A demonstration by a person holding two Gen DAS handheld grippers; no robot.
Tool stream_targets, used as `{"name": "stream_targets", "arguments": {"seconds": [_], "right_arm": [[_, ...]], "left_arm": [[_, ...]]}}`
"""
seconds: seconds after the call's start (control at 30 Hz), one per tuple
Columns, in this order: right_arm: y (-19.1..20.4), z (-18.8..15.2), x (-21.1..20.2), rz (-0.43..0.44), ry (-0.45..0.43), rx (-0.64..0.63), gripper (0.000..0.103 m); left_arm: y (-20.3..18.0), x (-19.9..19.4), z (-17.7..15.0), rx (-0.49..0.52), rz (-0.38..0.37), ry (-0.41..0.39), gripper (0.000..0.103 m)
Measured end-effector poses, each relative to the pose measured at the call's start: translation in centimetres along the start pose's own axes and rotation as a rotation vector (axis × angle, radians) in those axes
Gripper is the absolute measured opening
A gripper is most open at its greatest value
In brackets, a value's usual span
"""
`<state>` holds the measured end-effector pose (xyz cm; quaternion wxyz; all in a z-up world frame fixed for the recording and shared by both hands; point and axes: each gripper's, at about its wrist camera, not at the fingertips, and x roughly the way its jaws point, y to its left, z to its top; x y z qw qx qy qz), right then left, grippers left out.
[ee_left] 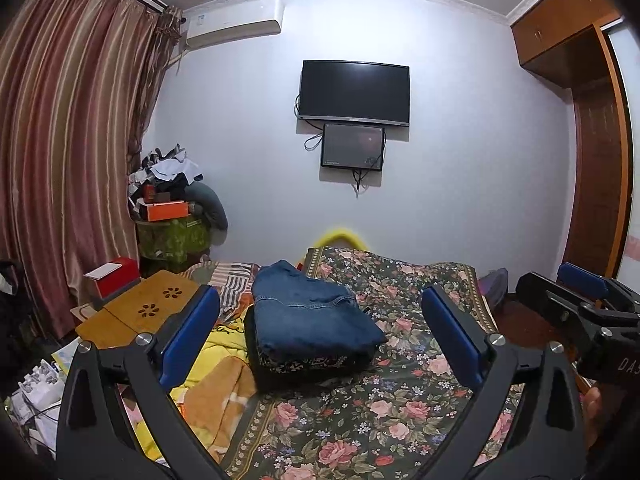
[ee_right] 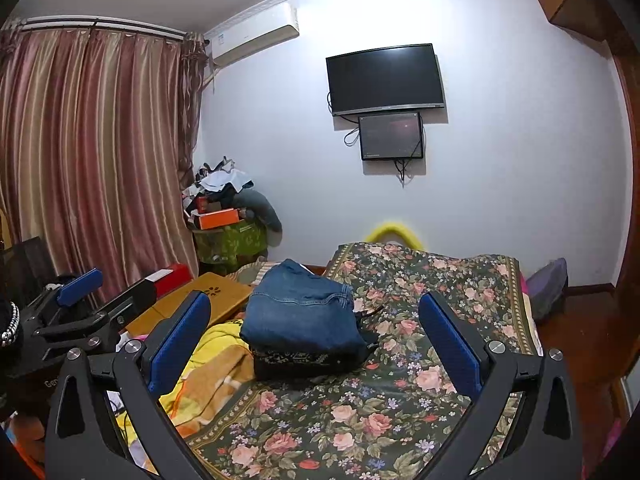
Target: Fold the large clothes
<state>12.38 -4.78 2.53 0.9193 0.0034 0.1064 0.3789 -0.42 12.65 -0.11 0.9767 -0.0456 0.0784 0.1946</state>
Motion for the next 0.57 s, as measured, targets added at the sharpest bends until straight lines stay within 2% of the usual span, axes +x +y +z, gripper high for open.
{"name": "stream_targets", "arguments": {"seconds": [0.57], "right_arm": [[-0.09,-0.21,0.23,-0.007,0.005,0.014,0.103]], "left_arm": [[-0.62,0.02,-0.03,0.018,-0.002,-0.002,0.102]]}}
